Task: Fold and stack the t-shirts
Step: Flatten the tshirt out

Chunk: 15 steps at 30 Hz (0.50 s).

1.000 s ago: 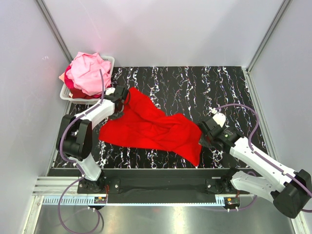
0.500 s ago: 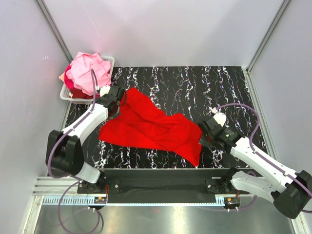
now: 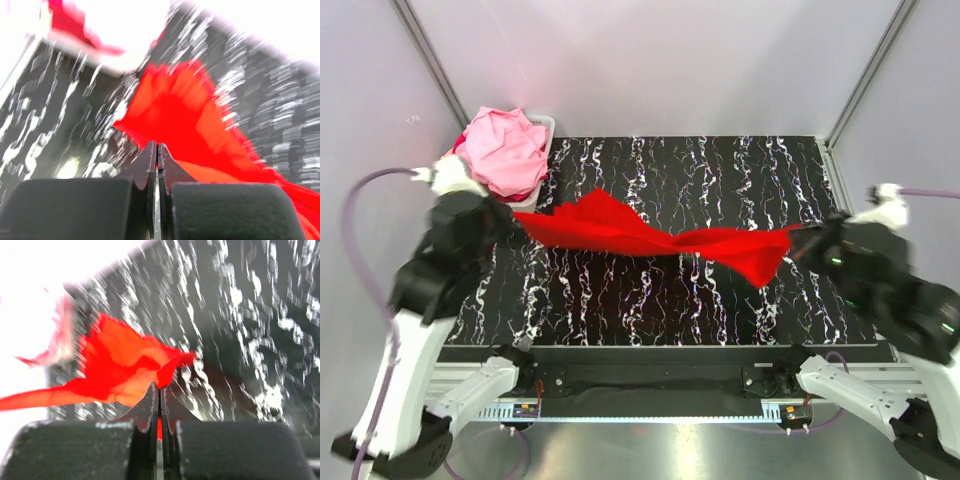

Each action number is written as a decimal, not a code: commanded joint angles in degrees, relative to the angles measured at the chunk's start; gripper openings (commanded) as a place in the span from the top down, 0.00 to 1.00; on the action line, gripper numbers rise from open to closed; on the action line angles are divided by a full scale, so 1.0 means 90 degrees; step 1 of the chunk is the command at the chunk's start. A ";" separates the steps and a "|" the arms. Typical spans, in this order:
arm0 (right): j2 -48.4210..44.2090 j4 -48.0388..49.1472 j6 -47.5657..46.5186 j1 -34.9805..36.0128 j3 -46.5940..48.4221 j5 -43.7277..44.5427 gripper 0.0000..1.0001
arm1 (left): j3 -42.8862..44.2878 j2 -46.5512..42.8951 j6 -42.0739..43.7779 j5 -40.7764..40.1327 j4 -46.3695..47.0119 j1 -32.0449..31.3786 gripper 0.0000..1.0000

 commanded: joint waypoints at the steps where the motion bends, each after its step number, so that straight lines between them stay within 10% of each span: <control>1: -0.0464 -0.0585 -0.0300 -0.0042 0.0890 0.1029 1.00 | 0.0966 -0.0825 0.0660 0.0677 0.0146 -0.0021 1.00; 15: -0.1120 0.2344 -0.3493 -0.0051 0.2863 -0.0162 1.00 | 0.2636 -0.1356 0.1394 0.2545 0.1504 -0.0011 1.00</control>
